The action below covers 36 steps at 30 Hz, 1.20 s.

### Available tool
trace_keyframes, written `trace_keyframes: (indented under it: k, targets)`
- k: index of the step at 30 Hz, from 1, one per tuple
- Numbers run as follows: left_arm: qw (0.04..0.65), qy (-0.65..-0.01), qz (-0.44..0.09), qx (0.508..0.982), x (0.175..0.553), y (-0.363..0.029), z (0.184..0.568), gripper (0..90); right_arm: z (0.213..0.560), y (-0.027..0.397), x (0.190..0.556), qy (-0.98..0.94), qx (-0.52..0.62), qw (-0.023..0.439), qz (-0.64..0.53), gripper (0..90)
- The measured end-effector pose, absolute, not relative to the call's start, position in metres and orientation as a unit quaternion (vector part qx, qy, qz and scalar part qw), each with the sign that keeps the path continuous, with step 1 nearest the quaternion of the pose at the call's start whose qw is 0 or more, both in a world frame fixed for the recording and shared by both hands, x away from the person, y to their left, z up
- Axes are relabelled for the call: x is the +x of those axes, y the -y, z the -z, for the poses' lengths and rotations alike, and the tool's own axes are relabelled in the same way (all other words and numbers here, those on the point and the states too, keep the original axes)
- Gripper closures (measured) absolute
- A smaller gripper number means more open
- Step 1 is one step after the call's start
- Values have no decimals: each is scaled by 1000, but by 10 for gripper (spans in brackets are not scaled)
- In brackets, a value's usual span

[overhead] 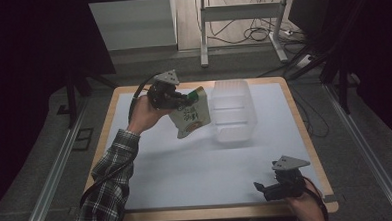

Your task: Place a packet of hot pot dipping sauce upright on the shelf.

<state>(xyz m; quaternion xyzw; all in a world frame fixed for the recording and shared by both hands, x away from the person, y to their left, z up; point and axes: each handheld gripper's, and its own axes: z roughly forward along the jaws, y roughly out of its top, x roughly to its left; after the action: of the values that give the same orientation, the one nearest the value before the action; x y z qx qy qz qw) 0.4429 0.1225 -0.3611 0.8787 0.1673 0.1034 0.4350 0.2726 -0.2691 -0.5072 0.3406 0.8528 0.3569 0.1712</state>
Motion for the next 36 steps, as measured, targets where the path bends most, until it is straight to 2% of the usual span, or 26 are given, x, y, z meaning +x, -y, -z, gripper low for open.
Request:
trace_keyframes:
  k: [25,36]
  targets:
    - [436,-136,-109,883,457,-72,340,841,504,273,273,-833,354,133,-404,4]
    - [435,-114,-115,886,464,-41,338,841,503,274,273,-831,352,131,-411,3]
